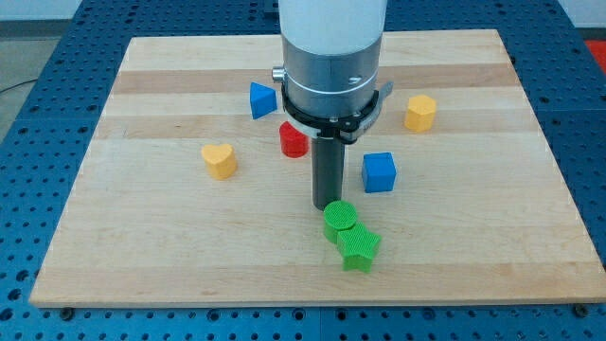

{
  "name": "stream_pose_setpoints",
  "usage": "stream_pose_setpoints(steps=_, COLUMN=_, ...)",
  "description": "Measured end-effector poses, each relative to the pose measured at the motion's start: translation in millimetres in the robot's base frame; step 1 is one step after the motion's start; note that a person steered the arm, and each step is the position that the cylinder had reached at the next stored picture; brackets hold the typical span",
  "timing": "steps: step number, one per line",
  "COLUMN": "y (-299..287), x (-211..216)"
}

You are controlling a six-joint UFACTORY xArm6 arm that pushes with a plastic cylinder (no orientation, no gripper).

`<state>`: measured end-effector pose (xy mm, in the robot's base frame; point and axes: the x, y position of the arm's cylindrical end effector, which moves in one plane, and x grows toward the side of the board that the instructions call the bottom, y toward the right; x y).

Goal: Place the red circle towards the top left of the blue cube

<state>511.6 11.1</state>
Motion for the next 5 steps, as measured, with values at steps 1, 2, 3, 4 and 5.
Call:
stream_pose_setpoints(steps=1, y=0.0, x=2.4)
stream_pose_setpoints(steps=2, y=-23.7, x=0.2)
stream_pose_setpoints(steps=3, y=-46.7, x=-26.0)
stream_pose_setpoints(steps=4, y=-59.7, x=-54.6)
stream_pose_setpoints(steps=5, y=-64.6, x=-80.2)
